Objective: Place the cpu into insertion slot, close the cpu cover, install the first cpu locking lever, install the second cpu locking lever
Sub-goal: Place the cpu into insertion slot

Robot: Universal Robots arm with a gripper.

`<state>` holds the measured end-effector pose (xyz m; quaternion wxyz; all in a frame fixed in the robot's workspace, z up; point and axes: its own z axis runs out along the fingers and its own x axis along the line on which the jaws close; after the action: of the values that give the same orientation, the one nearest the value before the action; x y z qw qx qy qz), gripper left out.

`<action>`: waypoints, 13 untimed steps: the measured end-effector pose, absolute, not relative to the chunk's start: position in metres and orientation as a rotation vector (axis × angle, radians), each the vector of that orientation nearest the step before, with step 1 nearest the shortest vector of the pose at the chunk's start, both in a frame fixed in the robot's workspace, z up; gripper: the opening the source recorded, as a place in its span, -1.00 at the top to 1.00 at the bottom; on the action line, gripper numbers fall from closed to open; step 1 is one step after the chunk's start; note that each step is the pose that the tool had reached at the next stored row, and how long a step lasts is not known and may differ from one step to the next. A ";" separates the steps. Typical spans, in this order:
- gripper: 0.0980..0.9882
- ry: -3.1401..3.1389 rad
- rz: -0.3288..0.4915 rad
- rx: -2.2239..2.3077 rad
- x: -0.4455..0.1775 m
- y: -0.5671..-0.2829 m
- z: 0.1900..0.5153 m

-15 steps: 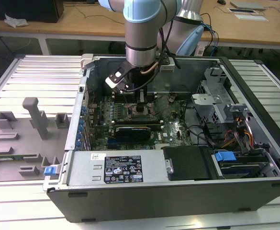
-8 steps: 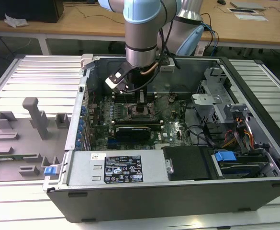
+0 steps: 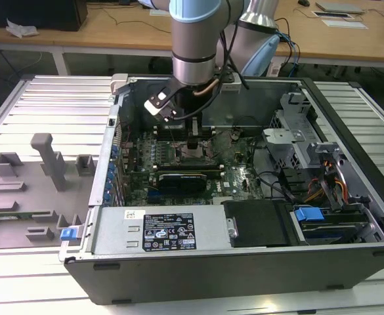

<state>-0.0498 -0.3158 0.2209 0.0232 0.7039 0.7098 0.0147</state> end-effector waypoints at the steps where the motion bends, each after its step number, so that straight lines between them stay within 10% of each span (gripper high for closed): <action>1: 0.98 2.197 0.046 2.179 -0.050 -0.316 0.225; 13: 0.98 2.197 0.045 2.179 -0.050 -0.316 0.256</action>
<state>-0.0498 -0.3158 0.2559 0.0237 0.7039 0.7098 0.0145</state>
